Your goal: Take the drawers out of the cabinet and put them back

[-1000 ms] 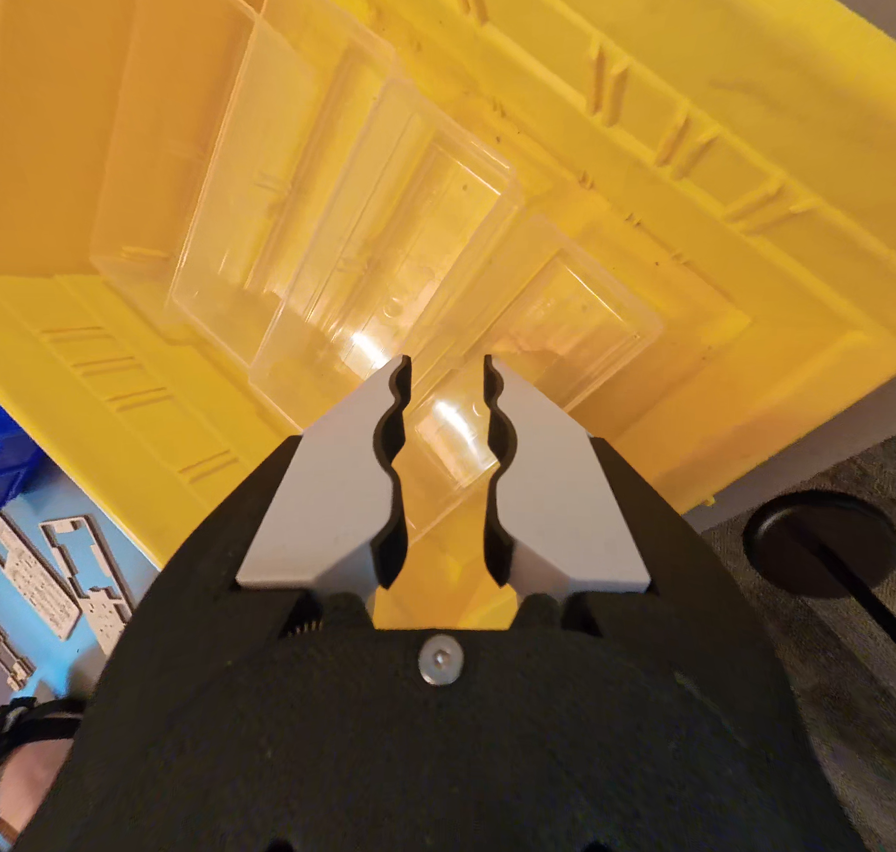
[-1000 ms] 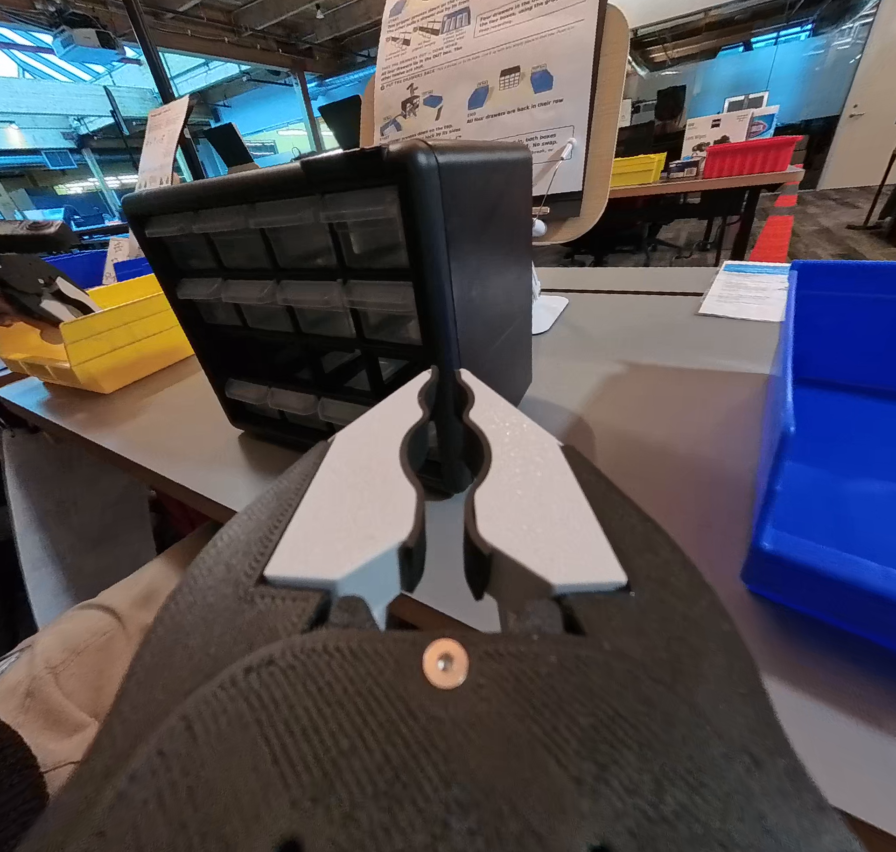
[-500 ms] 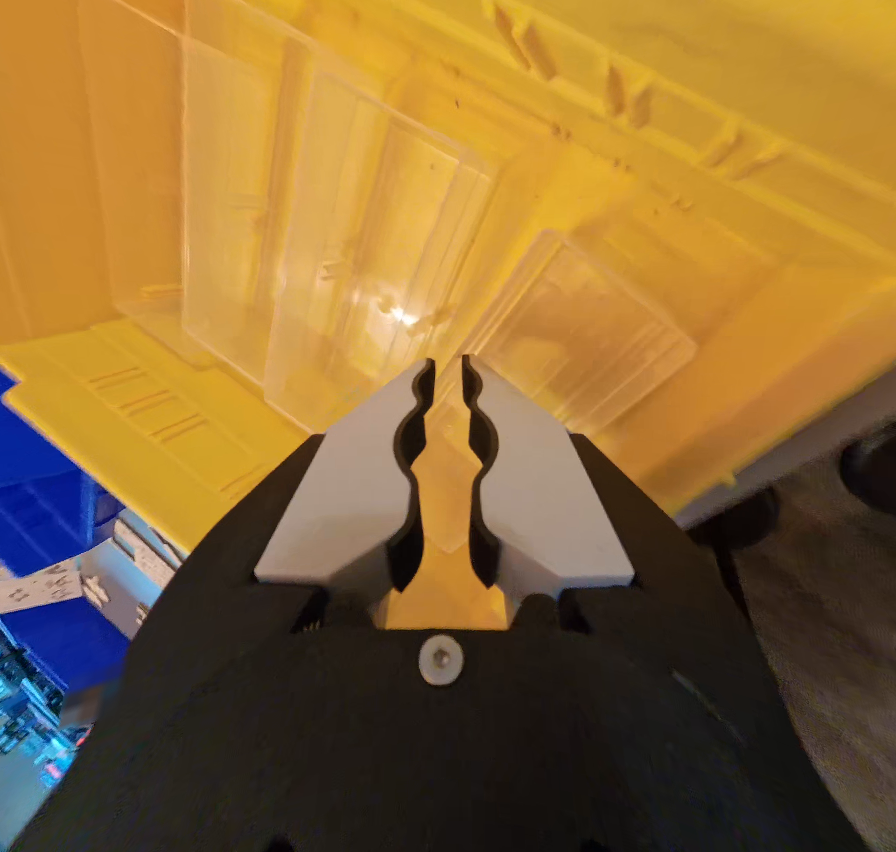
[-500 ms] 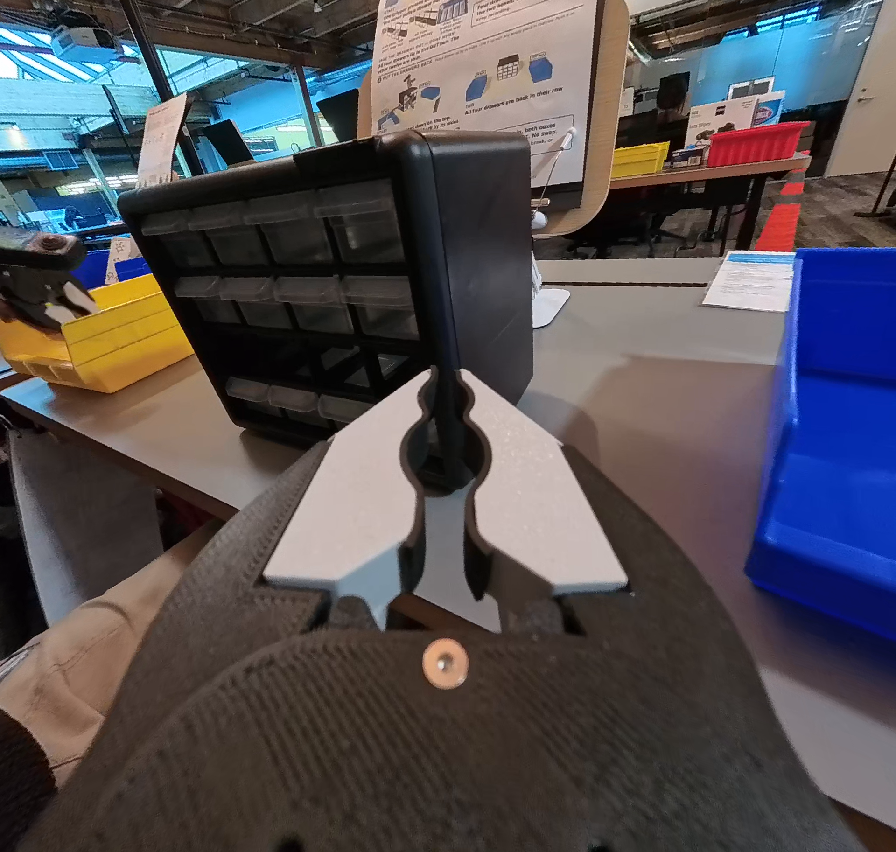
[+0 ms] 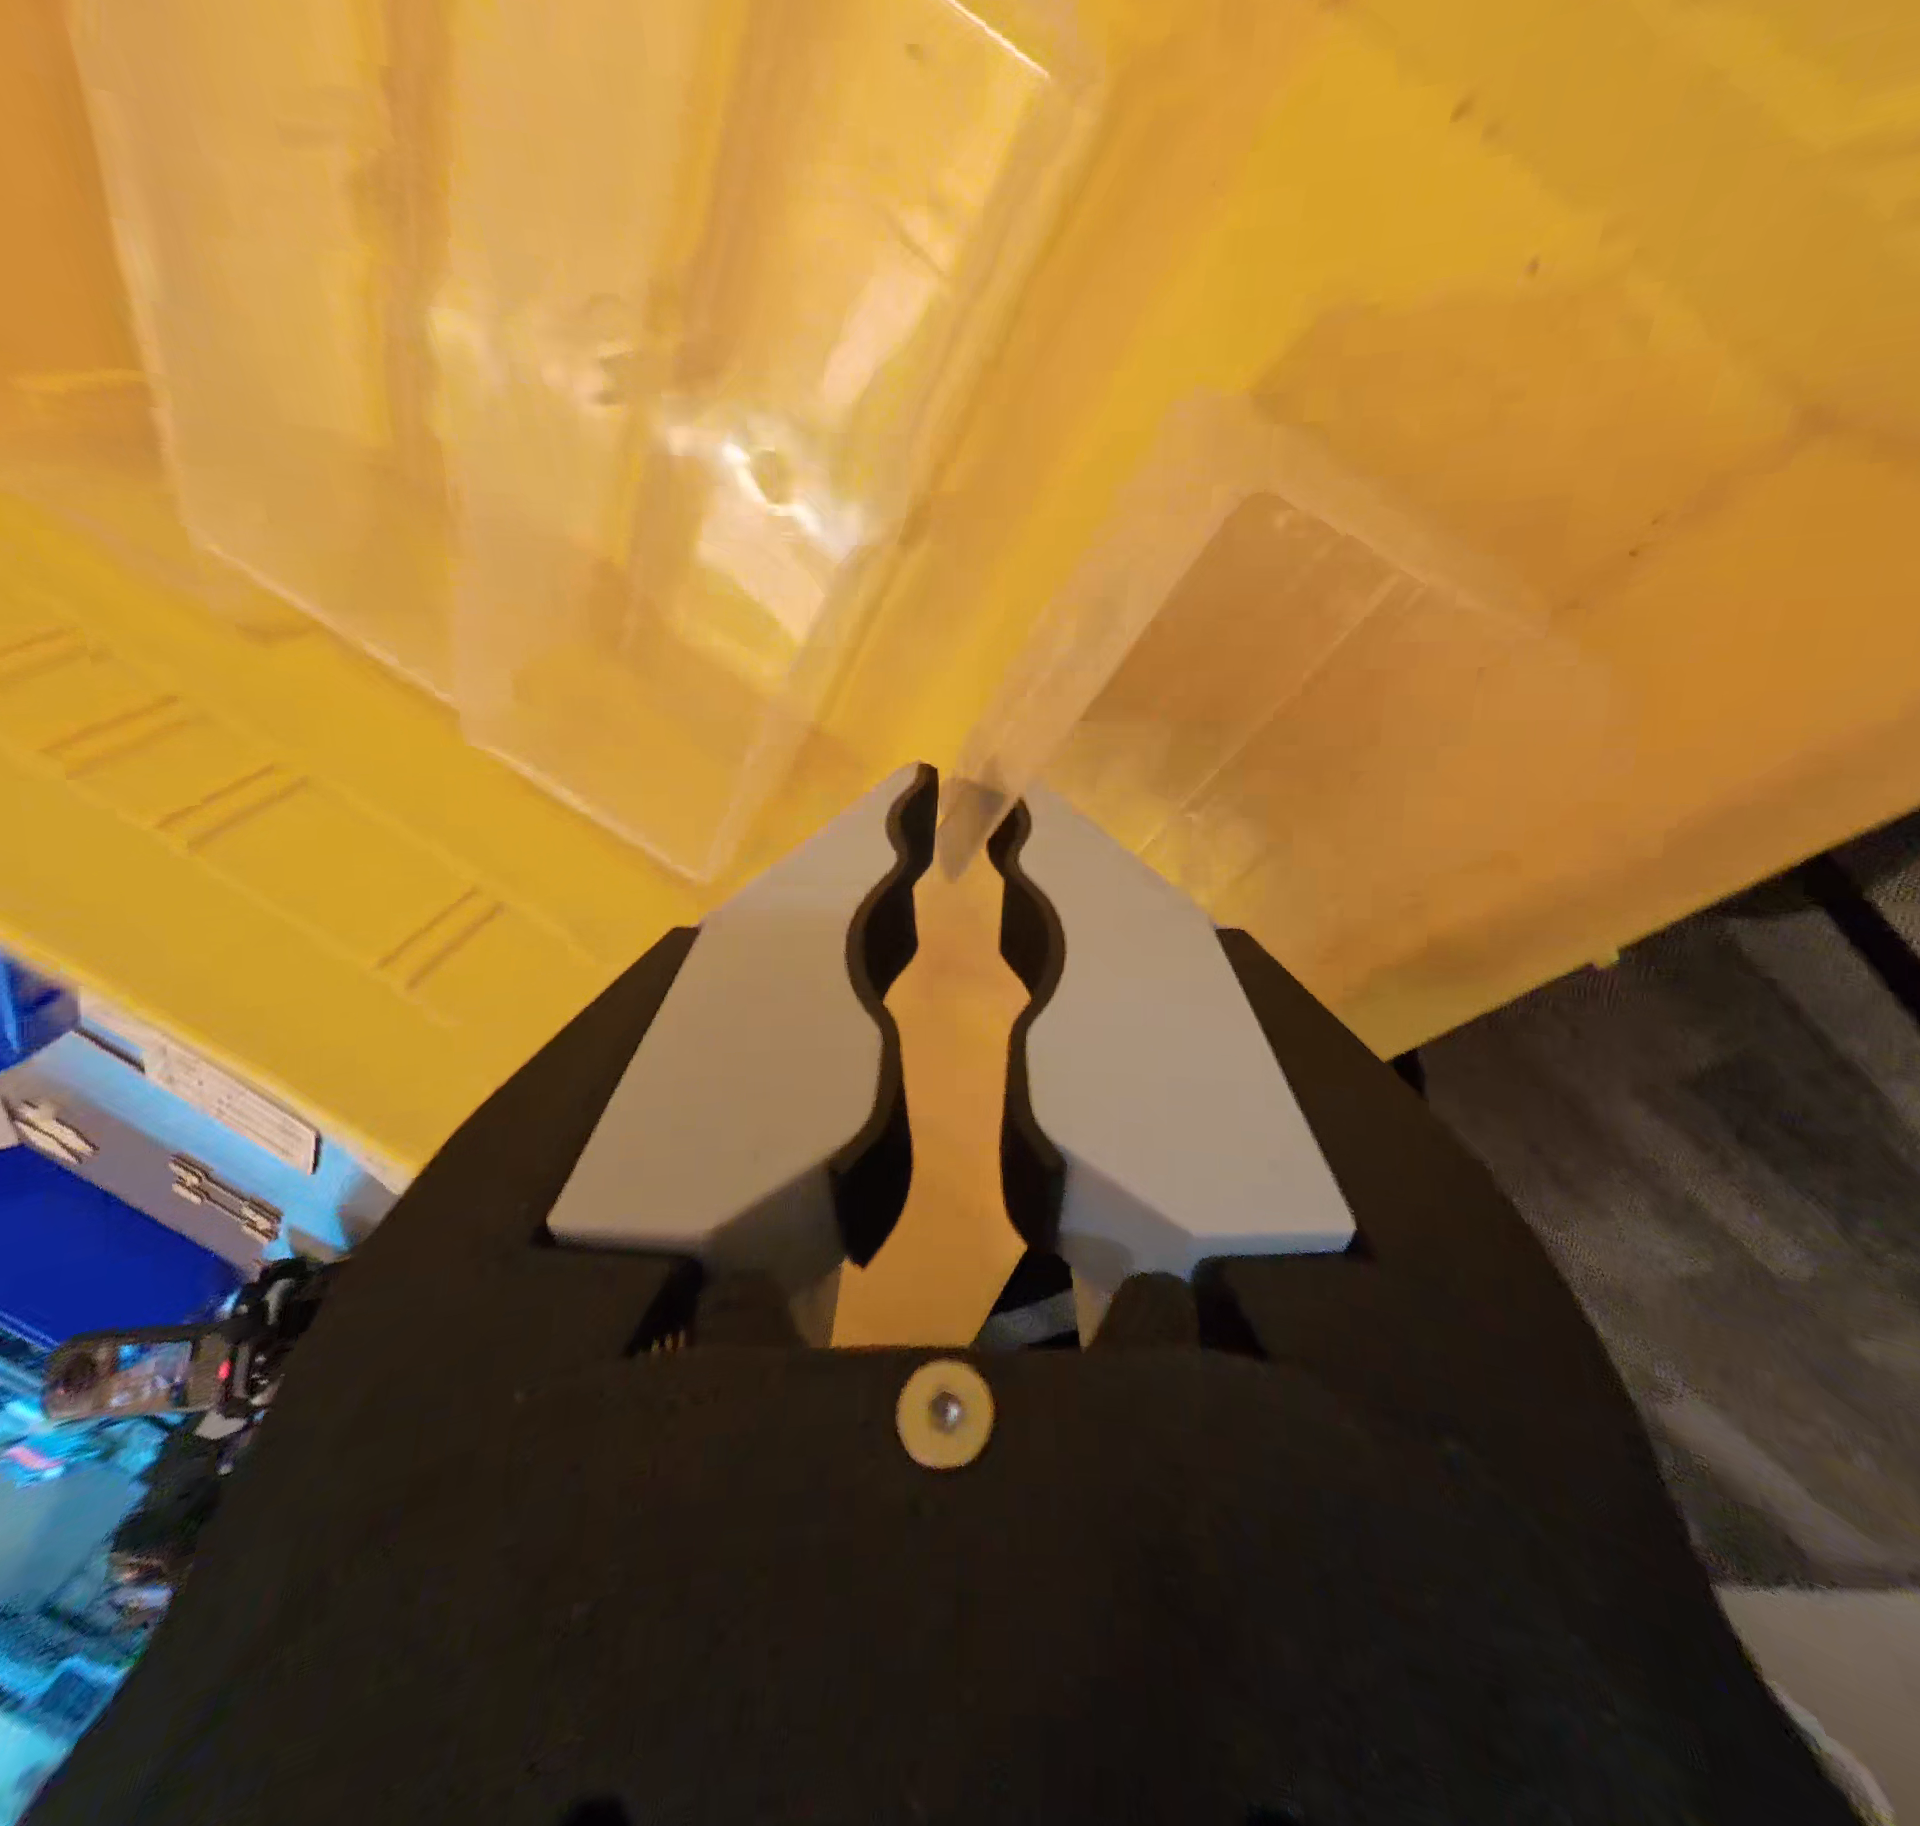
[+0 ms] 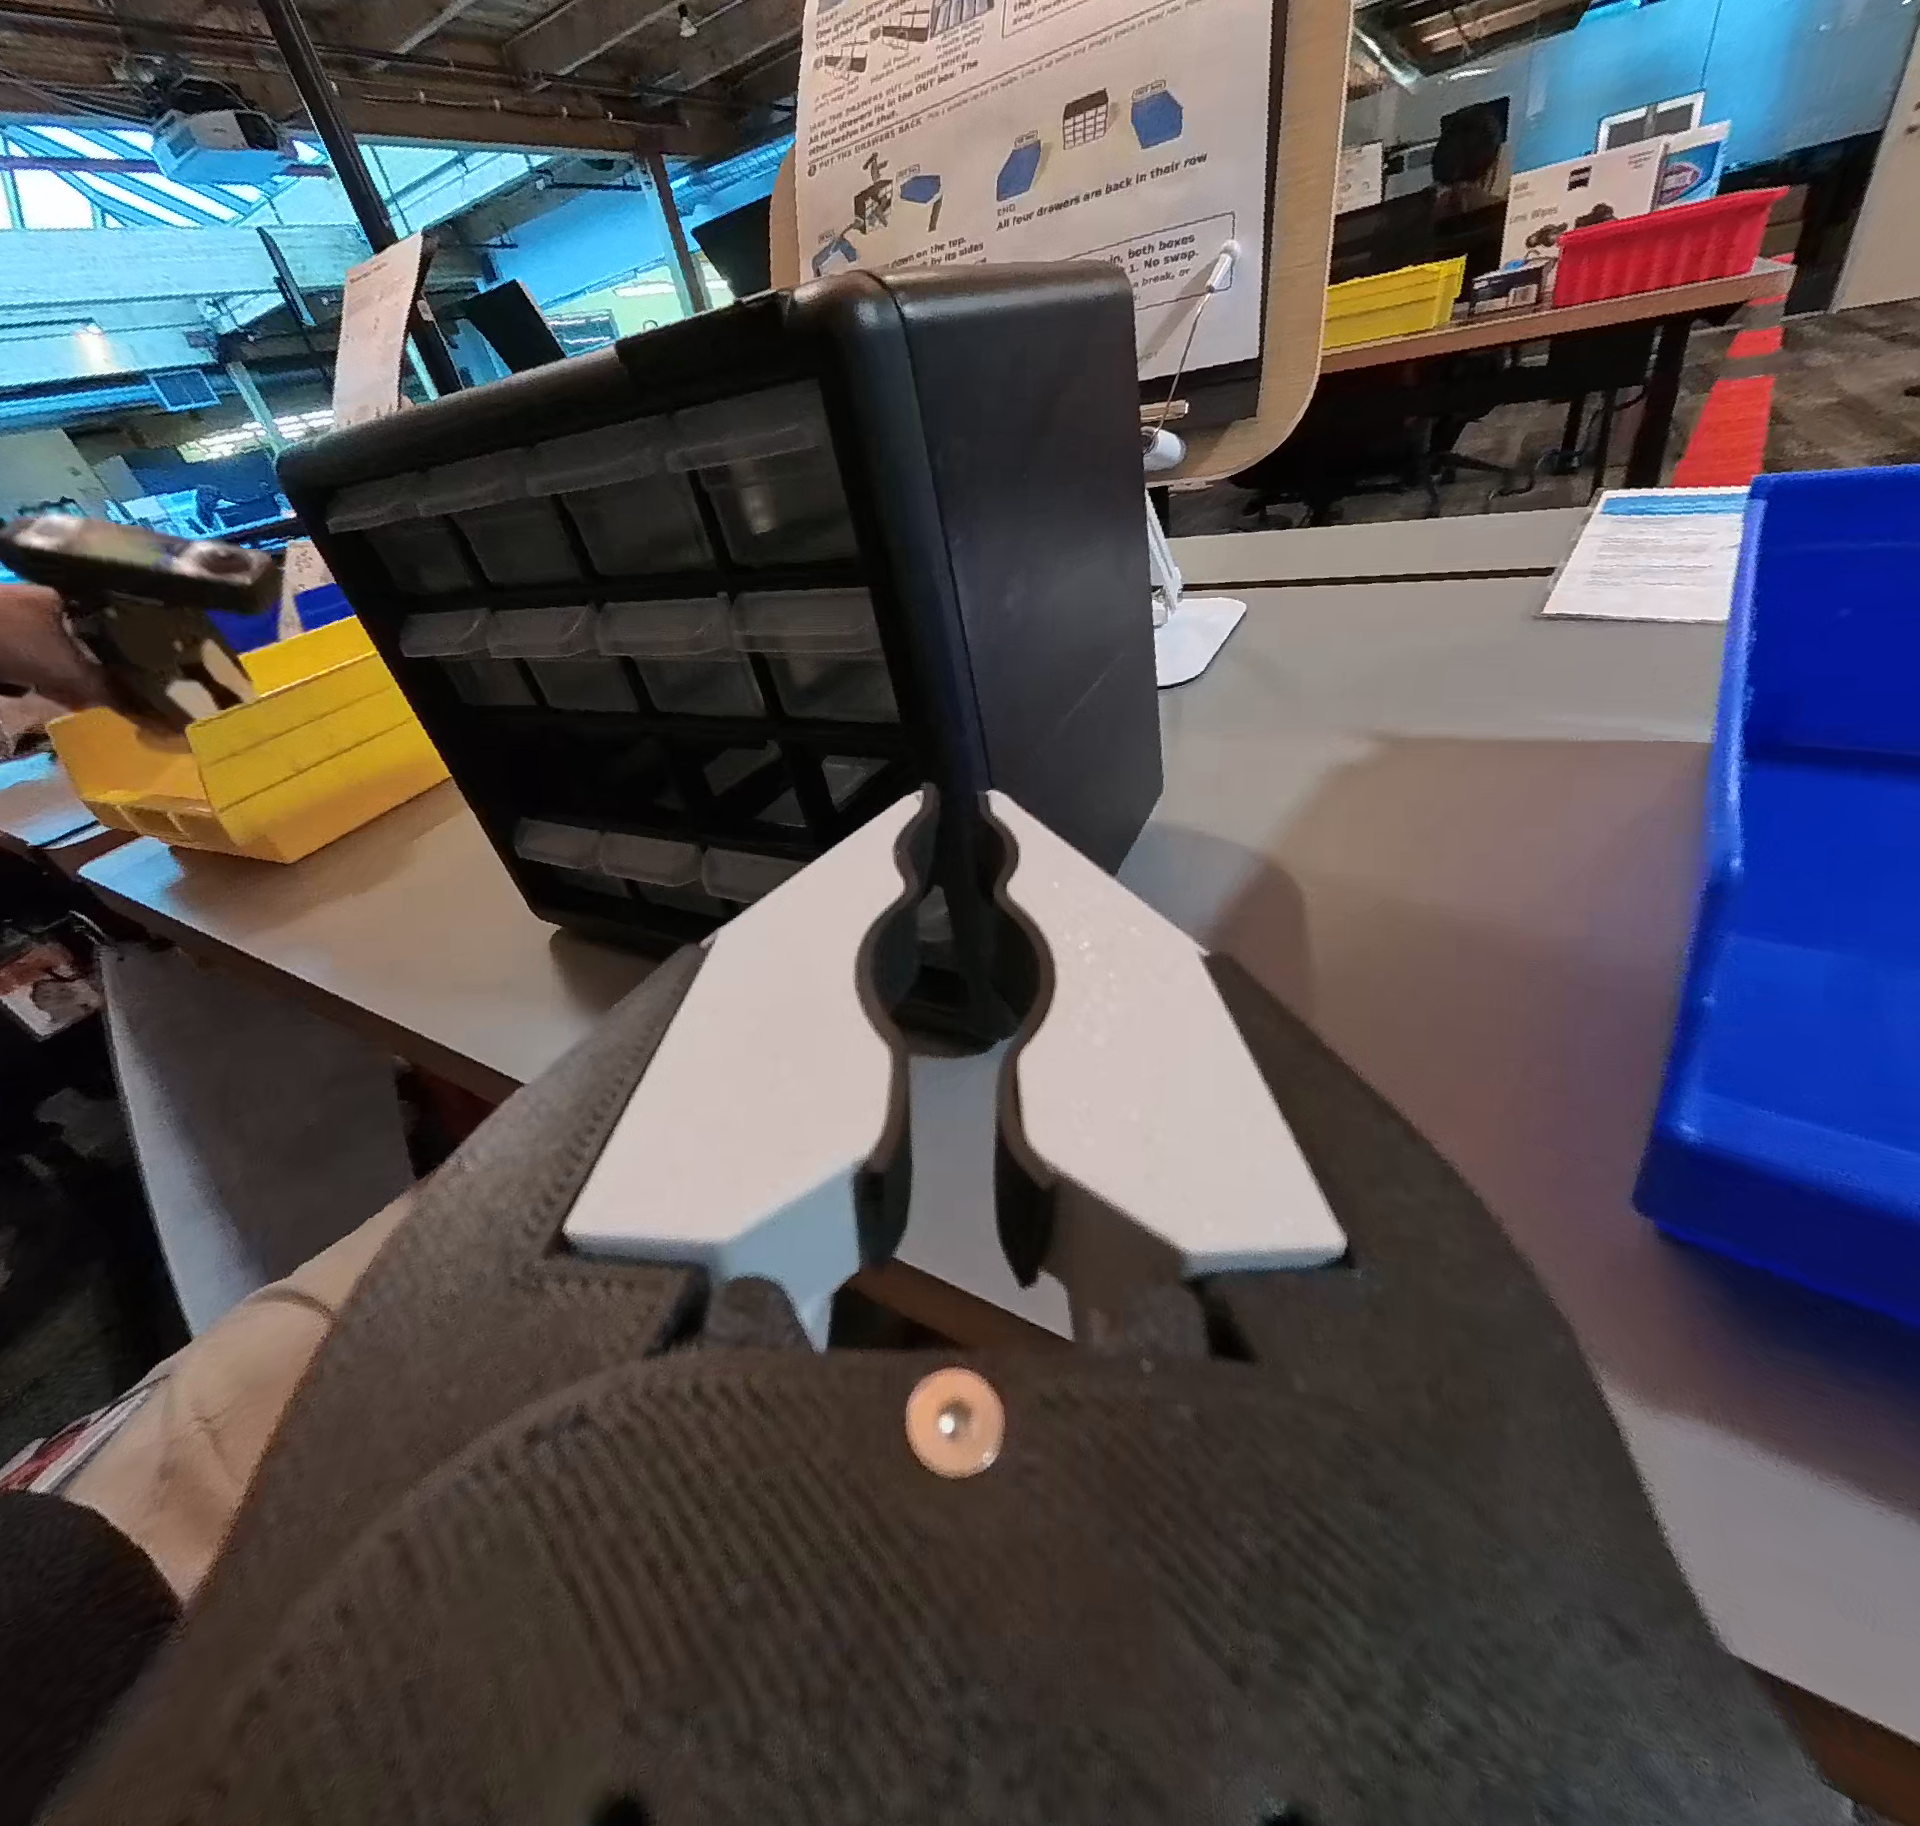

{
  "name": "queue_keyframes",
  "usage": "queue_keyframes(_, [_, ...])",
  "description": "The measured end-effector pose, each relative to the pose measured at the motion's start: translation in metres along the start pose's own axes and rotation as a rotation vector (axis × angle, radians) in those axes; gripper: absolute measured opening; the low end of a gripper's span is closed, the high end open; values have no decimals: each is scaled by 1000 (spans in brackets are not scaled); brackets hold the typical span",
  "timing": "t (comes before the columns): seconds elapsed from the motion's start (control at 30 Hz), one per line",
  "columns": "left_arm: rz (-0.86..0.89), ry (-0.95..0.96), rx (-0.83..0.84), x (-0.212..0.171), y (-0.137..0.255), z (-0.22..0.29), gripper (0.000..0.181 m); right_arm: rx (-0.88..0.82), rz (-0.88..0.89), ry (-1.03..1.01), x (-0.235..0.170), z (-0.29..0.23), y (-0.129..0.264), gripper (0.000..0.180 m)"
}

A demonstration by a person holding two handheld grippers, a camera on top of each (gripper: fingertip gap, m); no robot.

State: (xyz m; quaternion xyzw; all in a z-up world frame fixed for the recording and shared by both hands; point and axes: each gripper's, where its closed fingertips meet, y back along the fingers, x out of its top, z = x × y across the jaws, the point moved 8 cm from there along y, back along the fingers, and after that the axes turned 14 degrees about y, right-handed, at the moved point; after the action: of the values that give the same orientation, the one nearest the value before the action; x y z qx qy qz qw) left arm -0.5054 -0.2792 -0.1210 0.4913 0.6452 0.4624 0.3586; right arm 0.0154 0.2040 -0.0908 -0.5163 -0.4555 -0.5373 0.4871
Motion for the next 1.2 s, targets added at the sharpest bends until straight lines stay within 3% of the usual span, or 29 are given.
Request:
queue_keyframes(0.1, [160,70,12,3,42,-16,6,1,-1,-9,0,1,-1,5])
queue_keyframes(0.27, [563,241,126,3,145,-31,4,29,-2,1,2,-6,-2,6])
queue_keyframes(0.4, [864,299,149,2,212,11,5,48,-10,124,9,-25,-5,7])
queue_keyframes(0.5, [1004,313,94,6,239,64,5,83,-13,260,15,-53,-10,13])
queue_keyframes(0.63, [1068,308,-101,24,242,150,3,244,-40,432,17,-111,-17,28])
queue_keyframes(0.77, [953,301,-577,49,216,260,1,384,-38,515,17,-169,-17,43])
queue_keyframes(0.83, [893,293,-713,61,202,307,0,511,2,500,25,-199,-10,52])
queue_keyframes(0.93, [860,317,-687,80,183,351,1,704,68,486,45,-238,8,53])
queue_keyframes(1.0, [812,406,-711,94,174,368,2,745,57,543,48,-253,16,51])
queue_keyframes(1.1, [697,534,-805,115,164,388,3,717,-94,691,32,-256,12,62])
queue_keyframes(1.2, [681,570,-783,132,157,398,4,627,-299,882,3,-243,2,65])
